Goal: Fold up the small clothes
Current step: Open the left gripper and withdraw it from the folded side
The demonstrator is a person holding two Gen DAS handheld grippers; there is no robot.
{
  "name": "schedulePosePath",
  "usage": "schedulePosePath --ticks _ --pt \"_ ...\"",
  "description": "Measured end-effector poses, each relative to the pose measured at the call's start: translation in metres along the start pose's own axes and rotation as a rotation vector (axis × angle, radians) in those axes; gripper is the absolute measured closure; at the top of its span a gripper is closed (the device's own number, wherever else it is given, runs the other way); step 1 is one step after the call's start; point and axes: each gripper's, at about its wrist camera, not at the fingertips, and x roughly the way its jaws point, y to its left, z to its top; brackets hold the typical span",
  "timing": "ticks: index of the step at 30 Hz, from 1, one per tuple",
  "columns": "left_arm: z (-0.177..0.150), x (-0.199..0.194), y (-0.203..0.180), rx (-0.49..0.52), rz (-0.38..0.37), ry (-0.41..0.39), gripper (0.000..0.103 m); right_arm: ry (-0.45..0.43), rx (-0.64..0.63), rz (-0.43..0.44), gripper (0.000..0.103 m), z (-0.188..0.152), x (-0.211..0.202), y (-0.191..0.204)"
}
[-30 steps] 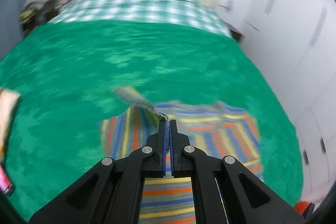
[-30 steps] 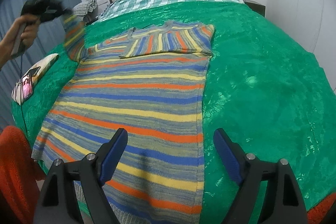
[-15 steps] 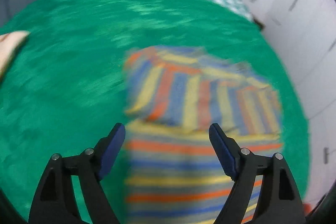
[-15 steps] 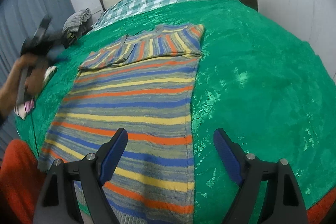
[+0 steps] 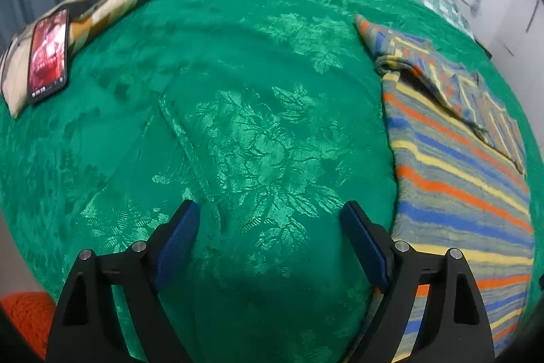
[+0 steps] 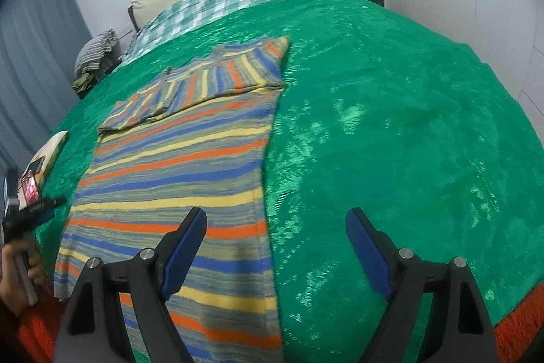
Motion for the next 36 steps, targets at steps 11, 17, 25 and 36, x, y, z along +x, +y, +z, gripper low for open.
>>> schedulePosePath --ticks 11,17,25,36 --pt "-0.001 0.001 -0.01 0.043 0.012 -0.036 0.015 0.03 0.018 -0.021 0.02 -0.005 0.007 -0.005" --pt "-0.002 0.003 -0.014 0.07 0.033 -0.035 0.015 0.025 0.027 -0.022 0.02 -0.004 0.006 -0.007" --pt "0.0 0.002 -0.008 0.044 0.042 -0.035 0.015 0.028 0.03 -0.022 0.02 -0.006 0.006 -0.008" --pt "0.002 0.003 -0.002 0.027 0.052 -0.039 0.015 0.034 0.029 -0.02 0.02 -0.006 0.008 -0.008"
